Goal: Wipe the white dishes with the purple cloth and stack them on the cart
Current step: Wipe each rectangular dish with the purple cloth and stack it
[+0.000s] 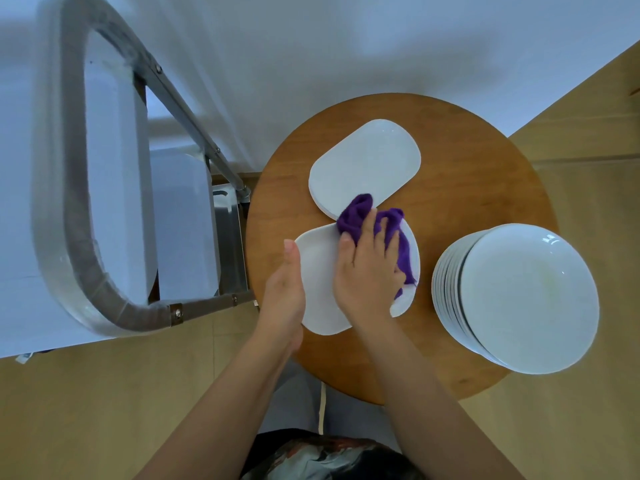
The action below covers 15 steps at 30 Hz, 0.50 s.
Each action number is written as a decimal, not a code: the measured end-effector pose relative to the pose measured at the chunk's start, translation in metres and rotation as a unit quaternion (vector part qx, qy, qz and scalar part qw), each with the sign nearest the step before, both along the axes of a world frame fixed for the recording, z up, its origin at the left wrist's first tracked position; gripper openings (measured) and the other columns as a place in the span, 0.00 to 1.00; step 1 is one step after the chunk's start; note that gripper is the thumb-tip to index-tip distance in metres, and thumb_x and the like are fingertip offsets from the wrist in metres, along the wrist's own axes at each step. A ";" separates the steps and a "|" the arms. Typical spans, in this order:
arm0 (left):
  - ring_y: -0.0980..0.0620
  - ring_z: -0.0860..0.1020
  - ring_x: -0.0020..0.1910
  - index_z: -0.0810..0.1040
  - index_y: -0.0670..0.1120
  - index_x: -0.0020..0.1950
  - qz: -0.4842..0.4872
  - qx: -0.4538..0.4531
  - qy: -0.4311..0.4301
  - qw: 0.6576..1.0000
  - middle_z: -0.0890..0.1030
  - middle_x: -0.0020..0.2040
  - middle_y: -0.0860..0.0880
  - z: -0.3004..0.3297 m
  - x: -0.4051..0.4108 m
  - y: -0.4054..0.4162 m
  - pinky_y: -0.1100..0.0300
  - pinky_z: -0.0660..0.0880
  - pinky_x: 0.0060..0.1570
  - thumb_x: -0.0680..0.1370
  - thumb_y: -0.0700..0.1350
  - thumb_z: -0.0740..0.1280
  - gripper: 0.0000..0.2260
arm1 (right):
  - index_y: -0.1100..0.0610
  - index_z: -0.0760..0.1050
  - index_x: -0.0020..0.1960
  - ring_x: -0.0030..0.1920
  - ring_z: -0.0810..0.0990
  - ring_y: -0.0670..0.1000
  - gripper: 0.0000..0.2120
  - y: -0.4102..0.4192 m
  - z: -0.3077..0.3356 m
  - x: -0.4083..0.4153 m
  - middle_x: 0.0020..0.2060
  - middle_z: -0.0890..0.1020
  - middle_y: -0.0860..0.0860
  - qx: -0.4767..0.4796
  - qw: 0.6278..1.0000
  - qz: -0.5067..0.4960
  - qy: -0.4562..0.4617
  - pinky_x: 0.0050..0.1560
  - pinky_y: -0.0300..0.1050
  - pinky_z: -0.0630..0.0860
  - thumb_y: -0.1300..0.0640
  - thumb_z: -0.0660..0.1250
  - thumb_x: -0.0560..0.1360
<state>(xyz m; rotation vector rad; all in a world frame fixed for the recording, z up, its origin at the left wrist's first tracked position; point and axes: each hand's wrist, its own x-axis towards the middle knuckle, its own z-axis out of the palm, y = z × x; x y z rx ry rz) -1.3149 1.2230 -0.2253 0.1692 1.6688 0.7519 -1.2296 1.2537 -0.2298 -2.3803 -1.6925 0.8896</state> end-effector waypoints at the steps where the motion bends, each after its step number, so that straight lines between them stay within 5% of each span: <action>1: 0.47 0.79 0.50 0.74 0.59 0.46 -0.006 0.004 0.002 1.000 0.81 0.48 0.50 0.001 -0.001 0.000 0.48 0.79 0.50 0.61 0.75 0.50 0.28 | 0.50 0.46 0.77 0.75 0.50 0.54 0.26 -0.003 0.000 -0.004 0.76 0.54 0.49 0.016 1.000 0.010 0.019 0.69 0.59 0.58 0.48 0.49 0.82; 4: 0.48 0.80 0.52 0.75 0.60 0.47 -0.014 0.026 0.009 1.000 0.82 0.49 0.49 0.001 -0.005 0.001 0.48 0.78 0.54 0.63 0.74 0.49 0.27 | 0.52 0.55 0.75 0.72 0.61 0.55 0.27 -0.012 0.001 -0.016 0.73 0.63 0.51 0.065 0.993 -0.001 0.094 0.66 0.55 0.66 0.50 0.59 0.79; 9: 0.51 0.83 0.49 0.79 0.57 0.54 0.023 0.081 -0.108 0.991 0.85 0.49 0.49 0.000 -0.016 0.000 0.58 0.80 0.42 0.75 0.71 0.50 0.26 | 0.55 0.72 0.67 0.64 0.73 0.58 0.21 -0.028 0.008 -0.033 0.64 0.76 0.54 0.166 0.976 0.090 0.108 0.58 0.55 0.72 0.52 0.63 0.75; 15: 0.47 0.83 0.50 0.80 0.48 0.57 0.110 0.058 -0.191 0.974 0.84 0.51 0.44 -0.001 -0.026 0.009 0.54 0.80 0.44 0.75 0.69 0.53 0.29 | 0.54 0.75 0.63 0.65 0.71 0.53 0.19 -0.029 0.015 -0.027 0.61 0.78 0.50 0.139 0.961 0.188 0.145 0.59 0.46 0.64 0.53 0.60 0.74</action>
